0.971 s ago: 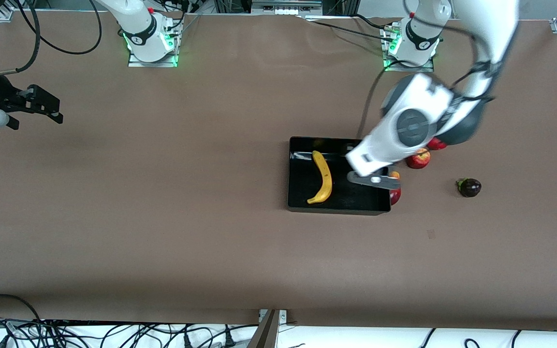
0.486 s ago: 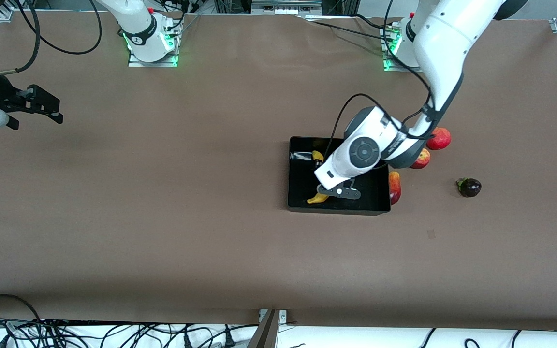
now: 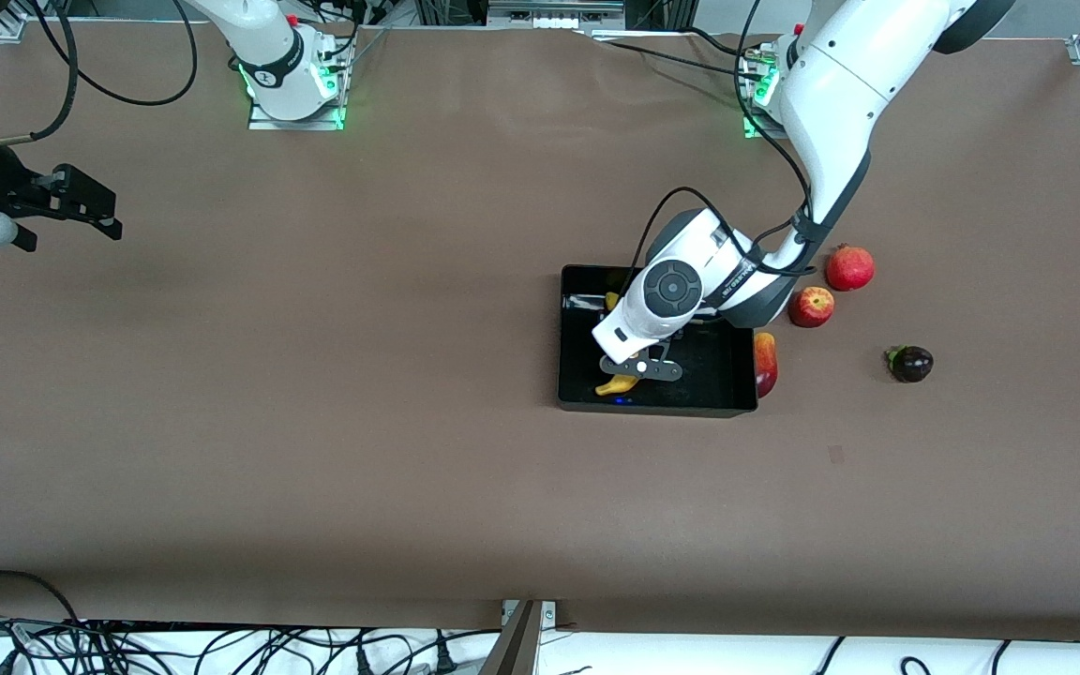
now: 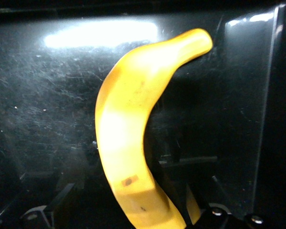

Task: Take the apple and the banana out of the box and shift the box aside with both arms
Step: 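Reach the left gripper into the tray toward the yellow banana, then grasp the banana with the left gripper and lift it out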

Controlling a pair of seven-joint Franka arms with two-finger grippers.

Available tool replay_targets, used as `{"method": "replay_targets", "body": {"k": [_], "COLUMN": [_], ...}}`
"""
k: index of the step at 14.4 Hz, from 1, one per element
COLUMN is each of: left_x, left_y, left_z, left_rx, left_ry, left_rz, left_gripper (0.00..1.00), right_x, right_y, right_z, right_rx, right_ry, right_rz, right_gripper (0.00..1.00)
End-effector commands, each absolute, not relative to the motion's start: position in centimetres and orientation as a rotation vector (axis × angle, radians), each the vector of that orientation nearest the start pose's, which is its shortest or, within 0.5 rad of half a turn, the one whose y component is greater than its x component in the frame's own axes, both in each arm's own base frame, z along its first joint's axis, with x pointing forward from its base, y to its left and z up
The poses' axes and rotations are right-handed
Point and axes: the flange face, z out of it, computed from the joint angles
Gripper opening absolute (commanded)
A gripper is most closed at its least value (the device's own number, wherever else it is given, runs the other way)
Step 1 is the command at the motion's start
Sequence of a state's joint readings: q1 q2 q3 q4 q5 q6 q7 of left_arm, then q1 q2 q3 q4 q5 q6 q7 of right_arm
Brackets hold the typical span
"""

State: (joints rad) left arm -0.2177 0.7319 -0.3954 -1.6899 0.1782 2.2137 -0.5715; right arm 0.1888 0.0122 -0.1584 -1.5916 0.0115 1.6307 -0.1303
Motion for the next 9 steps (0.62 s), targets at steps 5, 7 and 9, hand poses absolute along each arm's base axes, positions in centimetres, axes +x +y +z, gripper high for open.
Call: {"method": "replay_targets", "body": {"k": [5, 7, 9], "left_x": [56.1, 57.0, 57.9], "left_y": [-35.2, -34.8, -33.8], "left_z": [18.5, 20.3, 24.1], "left_rx": [-3.138, -3.150, -3.124], "left_ry": [0.122, 0.094, 0.075], "left_rz": [0.295, 0.269, 0.277], "left_gripper": [0.00, 0.00, 0.00], "right_x": [56.4, 56.4, 56.4], "right_y": [1.8, 1.9, 1.9], "right_z": [61.8, 61.8, 61.8], "right_rx": [-3.126, -3.126, -3.126], "right_ry": [-0.247, -0.249, -0.249], "right_rz": [-0.051, -0.051, -0.051], "right_gripper": [1.00, 1.00, 1.00]}}
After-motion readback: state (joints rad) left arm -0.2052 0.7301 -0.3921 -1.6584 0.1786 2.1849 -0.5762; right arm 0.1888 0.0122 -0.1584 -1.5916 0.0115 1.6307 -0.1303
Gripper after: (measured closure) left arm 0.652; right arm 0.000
